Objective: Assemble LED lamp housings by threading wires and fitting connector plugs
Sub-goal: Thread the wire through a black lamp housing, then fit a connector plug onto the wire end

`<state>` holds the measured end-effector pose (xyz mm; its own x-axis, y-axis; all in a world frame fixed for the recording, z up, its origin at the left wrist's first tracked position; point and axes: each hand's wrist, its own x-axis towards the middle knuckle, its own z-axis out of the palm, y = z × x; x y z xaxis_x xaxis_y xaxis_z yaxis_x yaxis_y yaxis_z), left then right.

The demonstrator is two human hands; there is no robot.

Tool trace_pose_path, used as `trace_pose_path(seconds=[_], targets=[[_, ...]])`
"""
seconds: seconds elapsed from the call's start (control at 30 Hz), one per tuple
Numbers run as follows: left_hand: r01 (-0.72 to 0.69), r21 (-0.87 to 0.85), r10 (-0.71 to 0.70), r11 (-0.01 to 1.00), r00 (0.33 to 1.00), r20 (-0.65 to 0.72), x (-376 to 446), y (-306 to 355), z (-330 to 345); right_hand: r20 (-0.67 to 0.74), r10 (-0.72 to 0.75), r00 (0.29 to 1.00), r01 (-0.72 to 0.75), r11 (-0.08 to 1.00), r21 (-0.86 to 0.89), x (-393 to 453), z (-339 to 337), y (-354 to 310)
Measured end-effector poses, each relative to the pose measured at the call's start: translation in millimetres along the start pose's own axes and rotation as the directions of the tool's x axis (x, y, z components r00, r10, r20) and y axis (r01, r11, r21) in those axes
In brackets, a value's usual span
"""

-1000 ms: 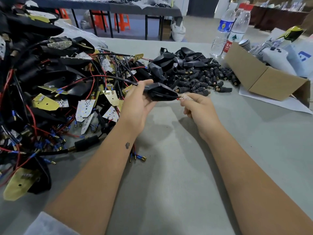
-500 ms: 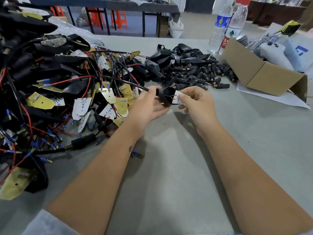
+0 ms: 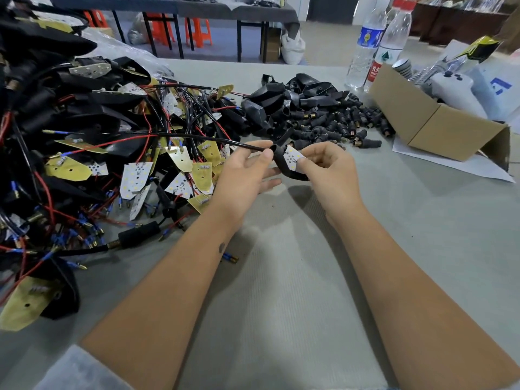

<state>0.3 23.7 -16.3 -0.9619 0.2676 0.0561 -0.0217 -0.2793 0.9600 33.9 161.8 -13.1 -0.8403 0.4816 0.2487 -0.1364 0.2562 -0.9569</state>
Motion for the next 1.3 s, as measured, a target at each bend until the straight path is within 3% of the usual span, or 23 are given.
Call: trace_pose_path(seconds=[0.23, 0.5, 0.67, 0.83, 0.93, 1.2, 1.3], targets=[[-0.111, 0.009, 0.110, 0.994, 0.991, 0.073, -0.6, -4.4, -4.8, 0.060, -0.015, 0.998, 0.014, 1.000, 0.019, -1.5, 0.5, -1.5], [-0.080, -0.025, 0.081, 0.996, 0.995, 0.057, -2.7, -6.3, -1.8, 0.120, -0.041, 0.992, 0.036, 0.998, 0.042, -0.5, -1.0, 2.2], [-0.188, 0.085, 0.189, 0.978, 0.982, 0.003, -1.4, -5.8, -0.7, 0.148, -0.039, 0.988, 0.031, 0.998, 0.053, 0.6, 0.4, 4.1], [-0.304, 0.211, 0.298, 0.929, 0.953, 0.061, -3.2, -5.0, 3.4, 0.133, -0.032, 0.991, 0.026, 0.999, 0.045, 1.2, -0.6, 3.9], [-0.292, 0.271, 0.282, 0.917, 0.957, 0.073, -3.9, -2.9, 2.8, 0.070, -0.083, 0.994, 0.083, 0.996, -0.005, 0.7, -1.6, 3.0], [-0.187, 0.216, 0.173, 0.958, 0.981, 0.082, -3.1, -0.5, 2.8, -0.041, -0.287, 0.957, 0.271, 0.935, -0.228, -1.1, 4.5, 1.8], [-0.159, 0.160, 0.150, 0.974, 0.987, 0.064, -1.1, 0.3, -1.5, 0.021, -0.218, 0.976, 0.216, 0.940, -0.264, 0.0, 3.5, 2.9]])
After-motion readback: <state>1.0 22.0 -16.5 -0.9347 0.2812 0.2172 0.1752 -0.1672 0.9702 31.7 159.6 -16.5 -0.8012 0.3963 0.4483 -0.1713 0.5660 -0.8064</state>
